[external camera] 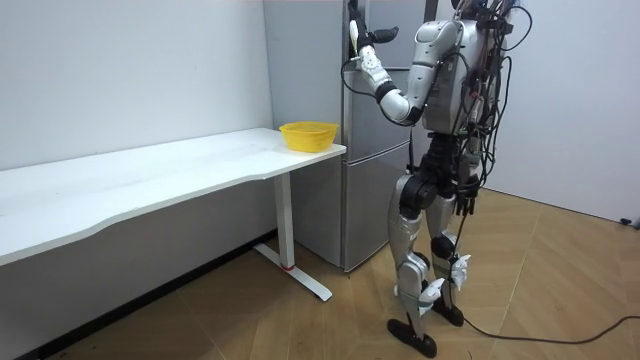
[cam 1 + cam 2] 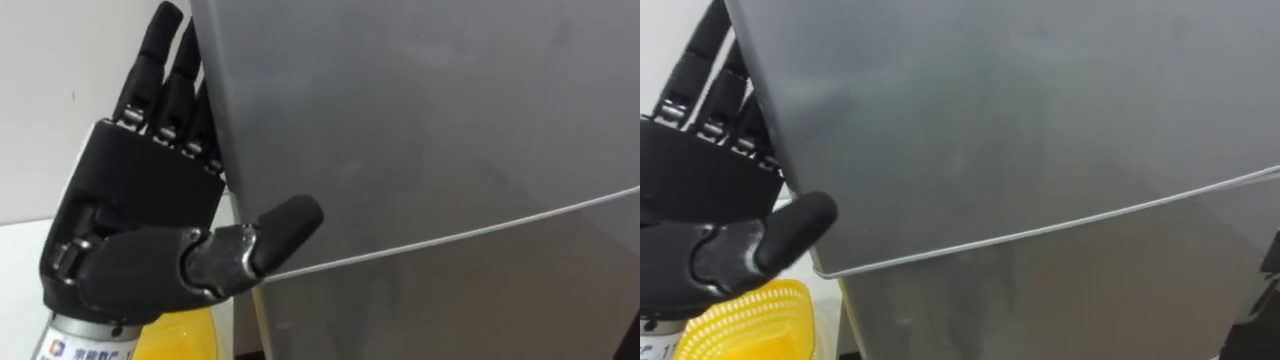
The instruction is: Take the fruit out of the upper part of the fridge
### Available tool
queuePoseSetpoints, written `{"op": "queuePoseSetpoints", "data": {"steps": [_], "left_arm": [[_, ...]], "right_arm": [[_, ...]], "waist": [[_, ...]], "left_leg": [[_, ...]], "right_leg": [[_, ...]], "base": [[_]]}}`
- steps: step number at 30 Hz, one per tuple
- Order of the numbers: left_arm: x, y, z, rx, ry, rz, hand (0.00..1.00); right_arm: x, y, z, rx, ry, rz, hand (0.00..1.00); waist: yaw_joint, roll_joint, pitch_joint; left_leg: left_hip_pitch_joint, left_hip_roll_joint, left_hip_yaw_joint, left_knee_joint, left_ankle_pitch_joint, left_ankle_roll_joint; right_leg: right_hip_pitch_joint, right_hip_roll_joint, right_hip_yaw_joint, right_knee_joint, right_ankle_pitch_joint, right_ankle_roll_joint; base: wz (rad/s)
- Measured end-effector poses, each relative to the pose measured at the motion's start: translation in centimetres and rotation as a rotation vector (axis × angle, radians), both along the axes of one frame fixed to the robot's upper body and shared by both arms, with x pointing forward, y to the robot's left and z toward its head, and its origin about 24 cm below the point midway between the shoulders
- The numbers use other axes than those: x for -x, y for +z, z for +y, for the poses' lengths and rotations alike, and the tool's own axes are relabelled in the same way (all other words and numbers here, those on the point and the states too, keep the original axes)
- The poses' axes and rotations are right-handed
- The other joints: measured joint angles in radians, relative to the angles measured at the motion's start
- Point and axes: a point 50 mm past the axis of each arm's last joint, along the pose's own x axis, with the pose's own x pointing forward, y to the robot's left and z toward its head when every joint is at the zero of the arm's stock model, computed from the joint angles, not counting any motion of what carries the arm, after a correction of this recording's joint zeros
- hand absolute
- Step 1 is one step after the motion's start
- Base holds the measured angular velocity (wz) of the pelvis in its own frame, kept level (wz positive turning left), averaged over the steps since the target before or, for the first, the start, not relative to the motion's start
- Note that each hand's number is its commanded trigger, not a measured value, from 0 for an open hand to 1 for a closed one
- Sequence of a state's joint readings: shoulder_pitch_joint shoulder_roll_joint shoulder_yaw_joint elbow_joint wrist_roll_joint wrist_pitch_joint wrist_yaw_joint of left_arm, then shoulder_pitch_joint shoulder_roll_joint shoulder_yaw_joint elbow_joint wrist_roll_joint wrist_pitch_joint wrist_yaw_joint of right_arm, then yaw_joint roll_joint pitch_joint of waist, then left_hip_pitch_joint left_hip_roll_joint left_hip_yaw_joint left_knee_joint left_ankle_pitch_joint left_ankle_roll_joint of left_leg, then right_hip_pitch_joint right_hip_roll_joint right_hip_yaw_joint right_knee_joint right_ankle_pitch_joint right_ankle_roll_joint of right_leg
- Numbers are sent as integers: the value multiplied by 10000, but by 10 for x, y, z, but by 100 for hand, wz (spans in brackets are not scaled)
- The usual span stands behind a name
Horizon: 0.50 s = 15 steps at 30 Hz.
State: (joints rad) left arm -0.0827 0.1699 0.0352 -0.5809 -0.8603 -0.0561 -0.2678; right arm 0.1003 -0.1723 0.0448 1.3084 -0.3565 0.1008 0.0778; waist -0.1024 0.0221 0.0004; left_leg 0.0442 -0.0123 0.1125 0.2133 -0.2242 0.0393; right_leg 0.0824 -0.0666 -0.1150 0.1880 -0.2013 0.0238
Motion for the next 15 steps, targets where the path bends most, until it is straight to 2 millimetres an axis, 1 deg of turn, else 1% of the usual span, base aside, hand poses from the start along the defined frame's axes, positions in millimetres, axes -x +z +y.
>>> {"op": "queuePoseSetpoints", "data": {"steps": [4, 7, 10, 12, 13, 15], "left_arm": [[1, 1, 0, 236, -359, -241, 0], [3, 4, -1, 329, -643, -695, 0], [4, 6, -4, 741, -1176, -1006, 0], [2, 9, -8, 976, -1578, -1151, 0], [2, 9, -9, 1001, -1705, -1198, 0], [2, 9, -13, 1116, -2009, -1202, 0]], "right_arm": [[5, 0, 0, -64, -93, 188, 0], [7, 0, 0, -122, -339, 135, 0], [9, 0, 1, -155, -519, 81, 0], [9, -1, 1, -216, -972, -32, 0], [10, 0, 1, -221, -1182, -56, 0], [12, 0, 0, -212, -1486, -54, 0]], "waist": [[-38, -25, 17], [-101, -94, 60], [-140, -128, 79], [-292, -131, 82], [-333, -125, 85], [-359, -119, 87]], "left_leg": [[-5, 1, 48, -33, -9, 21], [-4, 8, 103, 0, -24, 44], [11, 17, 228, 93, -68, 105], [61, -9, 232, 128, -95, 152], [87, -14, 250, 136, -109, 176], [145, -15, 345, 139, -144, 227]], "right_leg": [[10, -5, 42, 25, 6, 8], [23, -13, 61, 55, 9, 14], [20, -17, 197, 77, 30, 48], [35, -35, 389, 76, 78, 90], [24, -29, 551, 68, 106, 101], [42, -26, 657, 12, 156, 147]], "base": [[0], [0], [-7], [2], [-7], [-20]]}}
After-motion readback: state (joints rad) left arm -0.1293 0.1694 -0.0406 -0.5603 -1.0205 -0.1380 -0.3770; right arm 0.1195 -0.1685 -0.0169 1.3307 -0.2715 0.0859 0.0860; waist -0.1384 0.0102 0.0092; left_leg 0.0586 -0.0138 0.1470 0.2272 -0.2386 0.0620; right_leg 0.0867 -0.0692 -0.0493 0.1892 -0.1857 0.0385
